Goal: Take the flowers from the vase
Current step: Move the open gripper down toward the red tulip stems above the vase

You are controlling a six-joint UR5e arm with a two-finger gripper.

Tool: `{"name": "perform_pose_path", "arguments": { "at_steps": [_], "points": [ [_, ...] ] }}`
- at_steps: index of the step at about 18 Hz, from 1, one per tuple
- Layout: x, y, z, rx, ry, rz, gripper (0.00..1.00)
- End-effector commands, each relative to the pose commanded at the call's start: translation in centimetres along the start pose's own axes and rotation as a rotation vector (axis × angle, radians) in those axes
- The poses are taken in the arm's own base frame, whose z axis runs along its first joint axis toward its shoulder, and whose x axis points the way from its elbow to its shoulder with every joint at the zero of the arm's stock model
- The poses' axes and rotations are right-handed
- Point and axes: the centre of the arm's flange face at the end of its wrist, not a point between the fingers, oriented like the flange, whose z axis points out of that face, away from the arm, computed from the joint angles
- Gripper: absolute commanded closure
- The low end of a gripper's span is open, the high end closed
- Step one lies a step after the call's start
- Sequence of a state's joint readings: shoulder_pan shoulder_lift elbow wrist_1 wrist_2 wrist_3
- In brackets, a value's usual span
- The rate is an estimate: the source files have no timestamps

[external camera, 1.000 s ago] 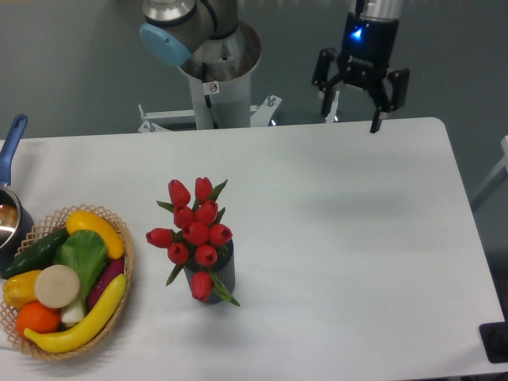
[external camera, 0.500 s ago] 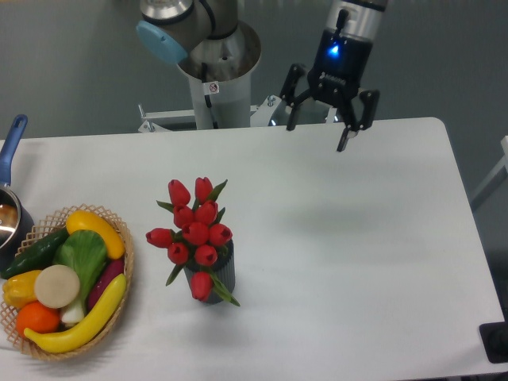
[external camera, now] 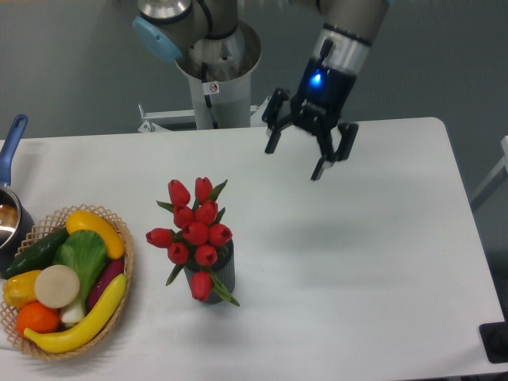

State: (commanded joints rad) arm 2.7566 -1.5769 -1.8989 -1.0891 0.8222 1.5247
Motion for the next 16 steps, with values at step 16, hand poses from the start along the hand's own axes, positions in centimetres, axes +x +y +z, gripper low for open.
{"name": "perform_pose_path", "arguments": {
  "at_steps": [16],
  "points": [
    [-1.3,0.0,10.3,0.230,0.200,-0.048,0.00]
  ]
}}
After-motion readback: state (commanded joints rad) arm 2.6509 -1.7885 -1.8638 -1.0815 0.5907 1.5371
